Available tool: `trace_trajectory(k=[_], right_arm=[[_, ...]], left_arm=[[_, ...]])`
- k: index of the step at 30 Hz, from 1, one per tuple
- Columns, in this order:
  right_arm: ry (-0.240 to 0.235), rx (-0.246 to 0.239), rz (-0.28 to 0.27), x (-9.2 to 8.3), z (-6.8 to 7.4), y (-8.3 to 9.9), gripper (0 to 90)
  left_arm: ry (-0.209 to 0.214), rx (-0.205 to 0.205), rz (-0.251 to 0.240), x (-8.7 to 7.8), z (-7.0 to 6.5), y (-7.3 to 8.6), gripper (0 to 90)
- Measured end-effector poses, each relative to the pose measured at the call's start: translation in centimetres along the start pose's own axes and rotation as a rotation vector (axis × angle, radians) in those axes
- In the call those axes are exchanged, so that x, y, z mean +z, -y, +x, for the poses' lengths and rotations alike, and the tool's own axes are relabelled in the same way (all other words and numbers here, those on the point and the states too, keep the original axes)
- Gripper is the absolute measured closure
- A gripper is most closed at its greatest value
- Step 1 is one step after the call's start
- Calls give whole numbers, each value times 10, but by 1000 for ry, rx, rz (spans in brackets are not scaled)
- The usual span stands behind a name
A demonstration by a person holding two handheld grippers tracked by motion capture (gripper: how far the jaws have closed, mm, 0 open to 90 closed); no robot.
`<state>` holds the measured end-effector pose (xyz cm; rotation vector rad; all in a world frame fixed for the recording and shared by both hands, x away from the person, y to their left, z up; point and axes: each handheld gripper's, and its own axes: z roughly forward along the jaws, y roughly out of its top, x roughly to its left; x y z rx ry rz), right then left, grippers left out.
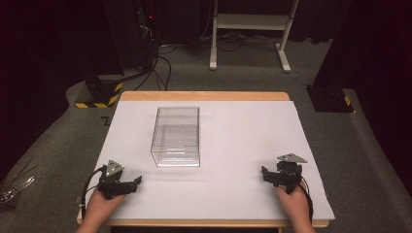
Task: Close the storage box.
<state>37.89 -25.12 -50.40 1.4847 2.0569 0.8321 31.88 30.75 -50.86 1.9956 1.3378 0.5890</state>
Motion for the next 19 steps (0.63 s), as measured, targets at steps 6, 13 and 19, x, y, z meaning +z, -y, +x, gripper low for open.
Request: trace_trajectory(k=[6, 13, 19], right_arm=[[4, 1, 0, 0, 1, 0, 113], [5, -1, -1, 0, 1, 0, 113], [6, -2, -2, 0, 1, 0, 115]], left_arm=[[1, 2, 0, 0, 0, 0, 141], [0, 2, -1, 0, 0, 0, 141], [1, 2, 0, 0, 1, 0, 141]])
